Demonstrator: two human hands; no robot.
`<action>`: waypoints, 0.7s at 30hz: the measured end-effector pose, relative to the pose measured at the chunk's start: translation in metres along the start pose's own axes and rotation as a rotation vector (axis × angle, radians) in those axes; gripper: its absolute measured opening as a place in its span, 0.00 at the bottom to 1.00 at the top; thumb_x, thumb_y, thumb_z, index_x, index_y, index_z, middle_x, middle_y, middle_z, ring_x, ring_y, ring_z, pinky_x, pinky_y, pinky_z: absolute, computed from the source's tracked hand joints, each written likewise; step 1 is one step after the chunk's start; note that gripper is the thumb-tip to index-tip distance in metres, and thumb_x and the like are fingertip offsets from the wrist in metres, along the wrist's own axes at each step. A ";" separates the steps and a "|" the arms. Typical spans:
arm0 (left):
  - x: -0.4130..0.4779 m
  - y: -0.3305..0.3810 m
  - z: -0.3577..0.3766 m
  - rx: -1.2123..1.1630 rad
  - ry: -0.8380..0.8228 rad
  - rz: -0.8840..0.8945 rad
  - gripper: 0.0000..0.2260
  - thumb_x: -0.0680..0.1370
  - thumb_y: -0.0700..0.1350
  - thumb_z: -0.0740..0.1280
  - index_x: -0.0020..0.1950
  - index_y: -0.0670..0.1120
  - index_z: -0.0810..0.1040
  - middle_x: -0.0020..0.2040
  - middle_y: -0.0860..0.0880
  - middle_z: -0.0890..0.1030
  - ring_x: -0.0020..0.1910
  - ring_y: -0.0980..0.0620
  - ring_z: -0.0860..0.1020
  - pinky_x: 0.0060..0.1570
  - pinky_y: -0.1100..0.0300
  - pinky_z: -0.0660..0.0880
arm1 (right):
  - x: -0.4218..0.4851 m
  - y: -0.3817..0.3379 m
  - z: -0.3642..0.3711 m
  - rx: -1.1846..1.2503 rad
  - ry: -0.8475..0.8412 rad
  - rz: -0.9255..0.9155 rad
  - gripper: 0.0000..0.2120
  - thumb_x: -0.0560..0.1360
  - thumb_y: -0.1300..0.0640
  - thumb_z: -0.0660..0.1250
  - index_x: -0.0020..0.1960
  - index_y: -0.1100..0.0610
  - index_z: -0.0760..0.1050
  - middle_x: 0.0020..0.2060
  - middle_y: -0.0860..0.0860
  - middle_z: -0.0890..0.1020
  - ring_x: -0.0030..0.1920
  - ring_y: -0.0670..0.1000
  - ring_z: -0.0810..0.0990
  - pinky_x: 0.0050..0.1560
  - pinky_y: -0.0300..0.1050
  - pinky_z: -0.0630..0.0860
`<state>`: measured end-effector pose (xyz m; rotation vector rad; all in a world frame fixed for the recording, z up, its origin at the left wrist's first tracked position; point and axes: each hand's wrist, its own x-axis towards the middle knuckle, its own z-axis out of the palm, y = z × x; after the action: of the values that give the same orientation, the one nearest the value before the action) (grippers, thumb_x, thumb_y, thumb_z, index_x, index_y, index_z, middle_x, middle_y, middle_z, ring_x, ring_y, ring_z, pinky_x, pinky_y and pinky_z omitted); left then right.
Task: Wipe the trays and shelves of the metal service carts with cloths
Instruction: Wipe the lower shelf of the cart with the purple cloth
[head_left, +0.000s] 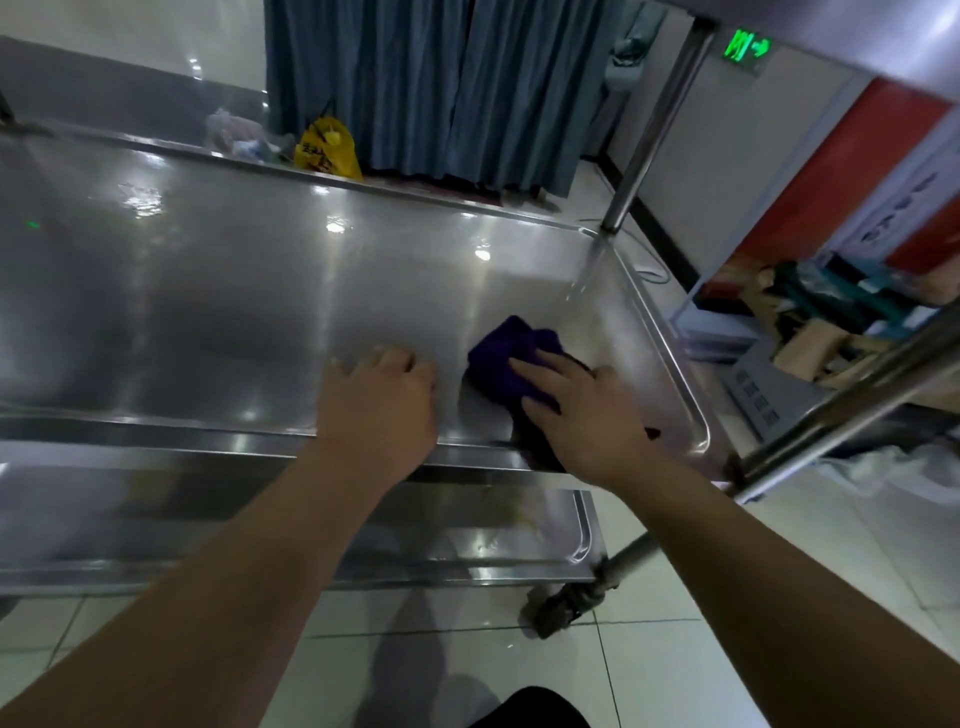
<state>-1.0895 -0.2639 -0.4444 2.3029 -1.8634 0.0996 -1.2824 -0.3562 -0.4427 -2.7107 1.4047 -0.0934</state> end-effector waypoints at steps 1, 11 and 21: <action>0.001 0.002 0.002 0.011 0.008 -0.003 0.13 0.78 0.50 0.56 0.60 0.51 0.74 0.61 0.48 0.74 0.57 0.43 0.73 0.58 0.47 0.66 | -0.011 0.005 -0.004 0.056 0.001 -0.057 0.21 0.80 0.44 0.52 0.73 0.36 0.57 0.74 0.41 0.59 0.65 0.53 0.65 0.63 0.53 0.65; 0.007 0.006 0.006 0.016 0.060 -0.029 0.14 0.78 0.53 0.53 0.55 0.53 0.77 0.55 0.50 0.76 0.52 0.44 0.75 0.56 0.45 0.67 | 0.023 0.050 -0.020 -0.057 -0.072 0.629 0.27 0.78 0.53 0.55 0.75 0.46 0.50 0.76 0.52 0.52 0.70 0.67 0.56 0.67 0.65 0.58; 0.005 0.000 0.007 -0.037 0.058 -0.013 0.15 0.78 0.54 0.53 0.56 0.53 0.76 0.57 0.50 0.76 0.53 0.44 0.75 0.58 0.44 0.67 | -0.027 0.080 -0.017 -0.143 -0.050 0.376 0.23 0.81 0.50 0.50 0.76 0.44 0.52 0.76 0.46 0.54 0.73 0.57 0.58 0.67 0.57 0.60</action>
<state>-1.0890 -0.2699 -0.4504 2.2632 -1.8065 0.1271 -1.3646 -0.3803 -0.4349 -2.4754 1.9415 0.1038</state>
